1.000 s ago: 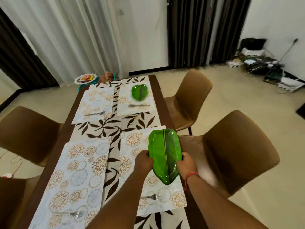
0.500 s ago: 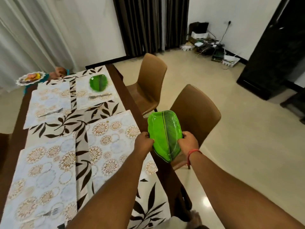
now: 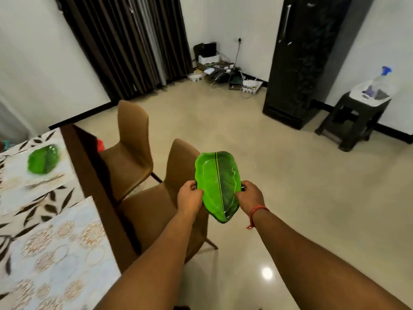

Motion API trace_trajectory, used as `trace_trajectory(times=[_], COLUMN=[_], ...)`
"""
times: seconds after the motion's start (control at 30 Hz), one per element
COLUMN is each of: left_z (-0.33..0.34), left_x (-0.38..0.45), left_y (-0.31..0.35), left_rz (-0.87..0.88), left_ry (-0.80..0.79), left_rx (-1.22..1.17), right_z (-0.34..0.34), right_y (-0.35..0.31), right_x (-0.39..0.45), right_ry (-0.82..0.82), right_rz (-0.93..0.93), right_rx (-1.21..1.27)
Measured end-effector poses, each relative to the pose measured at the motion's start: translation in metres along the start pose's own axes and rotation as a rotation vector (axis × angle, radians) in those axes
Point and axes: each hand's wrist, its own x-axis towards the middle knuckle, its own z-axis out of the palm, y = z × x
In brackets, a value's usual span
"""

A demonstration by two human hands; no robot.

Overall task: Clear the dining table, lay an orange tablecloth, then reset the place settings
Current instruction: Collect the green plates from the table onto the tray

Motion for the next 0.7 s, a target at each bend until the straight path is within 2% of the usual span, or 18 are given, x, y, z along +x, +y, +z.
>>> trace_trajectory(times=[0.13,0.27,0.5,0.7], left_z=[0.085,0.145,0.227,0.273], left_x=[0.02,0.049,0.136,0.239], left_y=[0.052,0.084,0.128,0.179], left_rz=[0.01,-0.006,0.011,0.011], left_ry=[-0.08,-0.116,-0.158,-0.182], left_rx=[-0.01,-0.035,-0.048,-0.056], right_z=[-0.074,-0.12,-0.156,-0.172], right_y=[0.01,0.014,0.016,-0.019], right_x=[0.061,0.116,0.227,0.338], right_ry=[0.062,0.087,0.102,0.091], right_rz=[0.014,0.035,0.069,0.095], right_rx=[0.001,0.009,0.016,0.028])
